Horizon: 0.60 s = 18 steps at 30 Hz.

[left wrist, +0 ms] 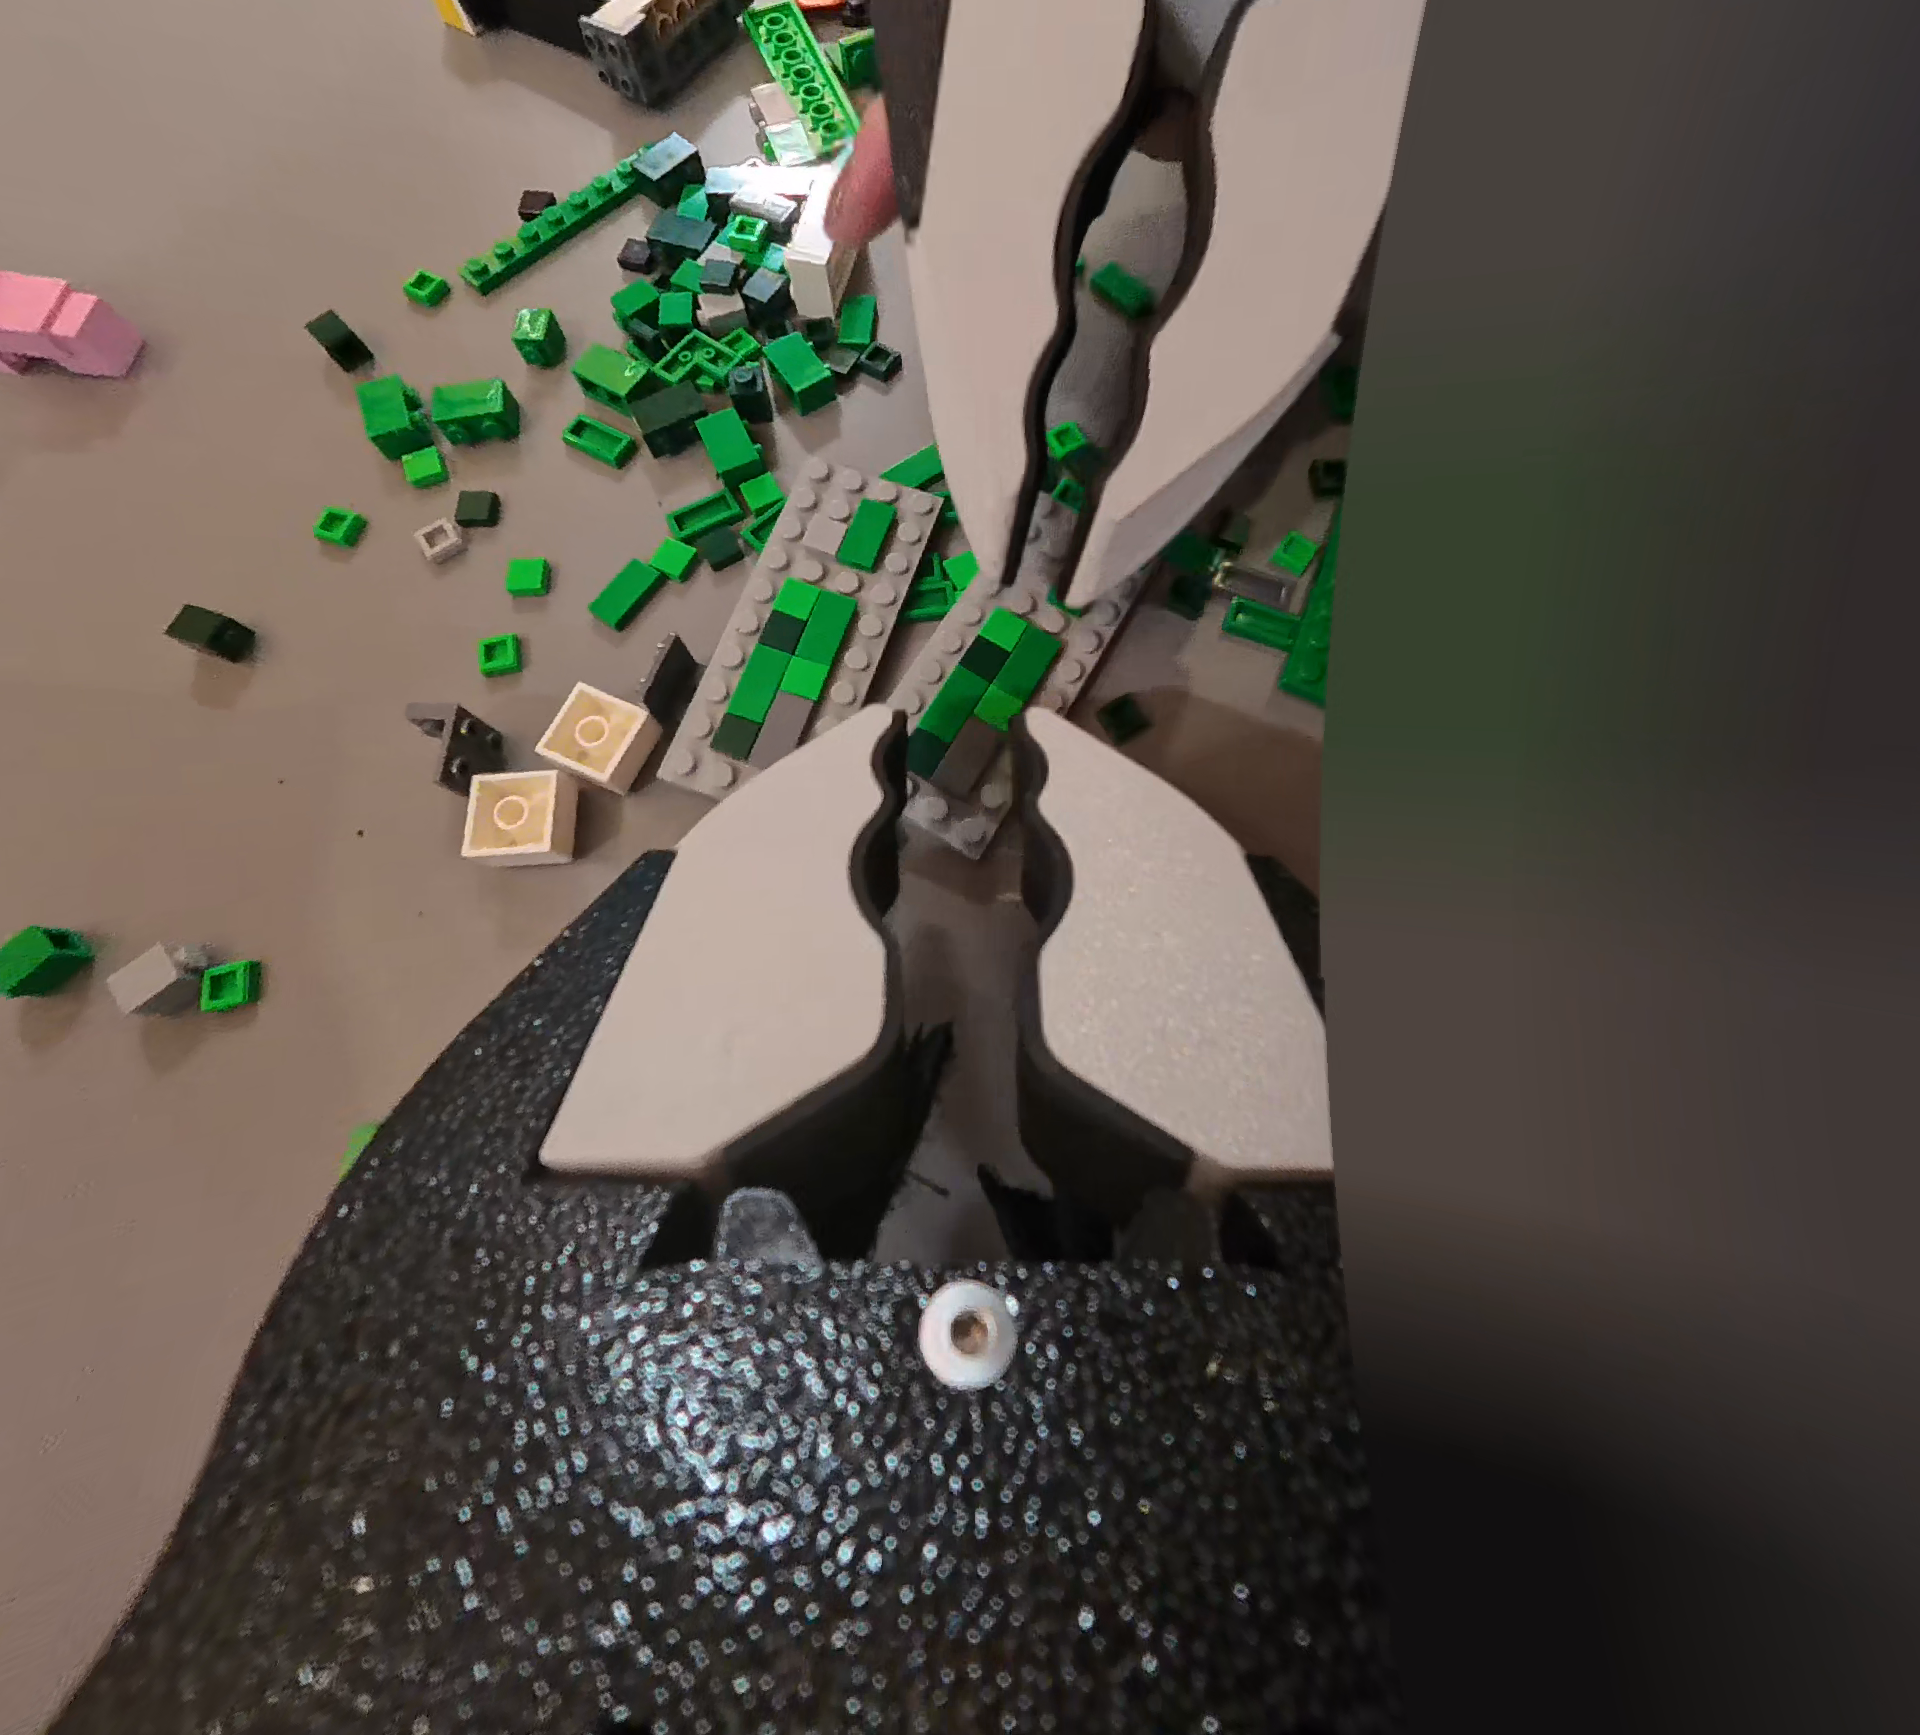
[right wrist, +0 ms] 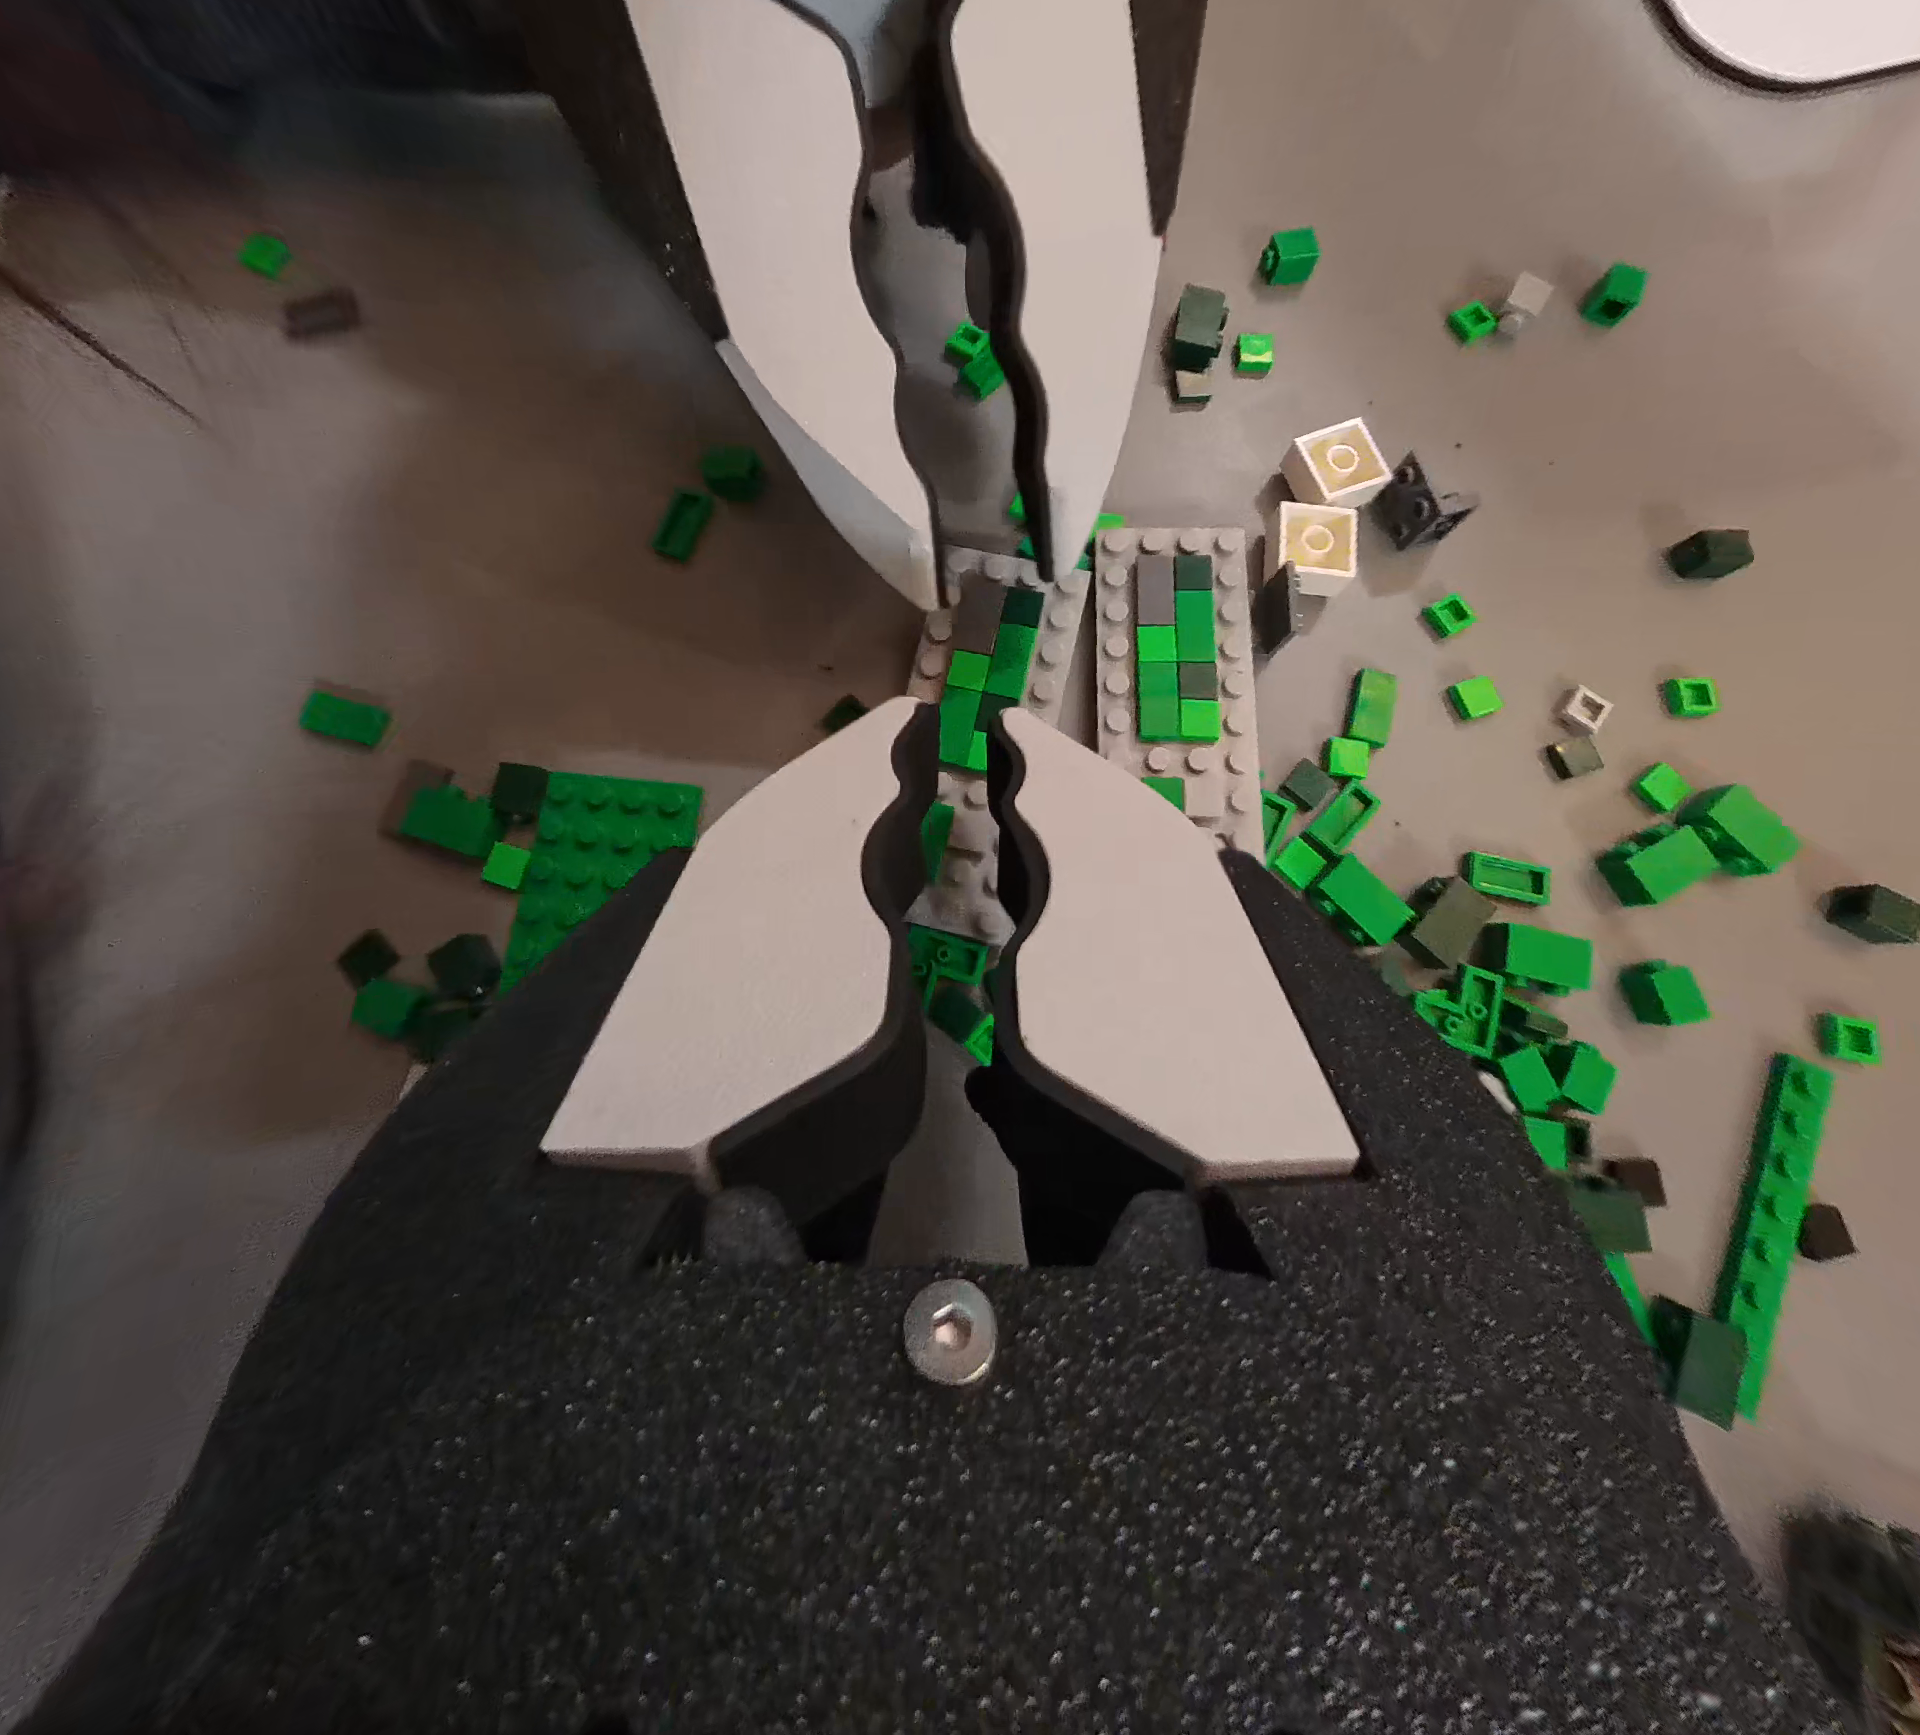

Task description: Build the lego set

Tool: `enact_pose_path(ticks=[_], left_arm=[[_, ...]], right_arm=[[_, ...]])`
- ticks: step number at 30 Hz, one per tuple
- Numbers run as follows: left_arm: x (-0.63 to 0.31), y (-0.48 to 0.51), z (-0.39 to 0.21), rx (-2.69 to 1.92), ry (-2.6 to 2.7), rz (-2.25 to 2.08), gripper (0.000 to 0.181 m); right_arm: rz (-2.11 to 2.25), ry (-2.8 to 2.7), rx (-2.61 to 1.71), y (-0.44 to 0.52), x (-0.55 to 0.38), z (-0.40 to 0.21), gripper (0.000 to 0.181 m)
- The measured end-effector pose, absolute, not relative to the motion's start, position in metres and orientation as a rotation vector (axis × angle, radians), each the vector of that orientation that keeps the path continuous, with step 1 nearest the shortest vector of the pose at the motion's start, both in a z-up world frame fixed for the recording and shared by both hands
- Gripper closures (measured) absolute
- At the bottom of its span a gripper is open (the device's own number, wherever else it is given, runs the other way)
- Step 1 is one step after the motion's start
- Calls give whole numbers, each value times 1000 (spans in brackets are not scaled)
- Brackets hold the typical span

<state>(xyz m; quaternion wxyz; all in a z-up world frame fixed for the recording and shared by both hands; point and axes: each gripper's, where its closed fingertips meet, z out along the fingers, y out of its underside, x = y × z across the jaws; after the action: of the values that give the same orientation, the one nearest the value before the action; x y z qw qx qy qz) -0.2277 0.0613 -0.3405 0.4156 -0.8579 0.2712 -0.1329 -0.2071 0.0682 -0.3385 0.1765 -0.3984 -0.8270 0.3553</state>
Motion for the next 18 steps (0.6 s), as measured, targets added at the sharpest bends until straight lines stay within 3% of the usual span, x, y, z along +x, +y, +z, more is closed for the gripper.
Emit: enact_pose_path(ticks=[4,18], left_arm=[[-229,61,-345,-2177,685,-325,156],[-225,61,-351,-2191,669,-407,160]], right_arm=[[947,-2322,-1091,70,-211,-344,170],[1054,-2314,-1059,66,-213,-349,162]])
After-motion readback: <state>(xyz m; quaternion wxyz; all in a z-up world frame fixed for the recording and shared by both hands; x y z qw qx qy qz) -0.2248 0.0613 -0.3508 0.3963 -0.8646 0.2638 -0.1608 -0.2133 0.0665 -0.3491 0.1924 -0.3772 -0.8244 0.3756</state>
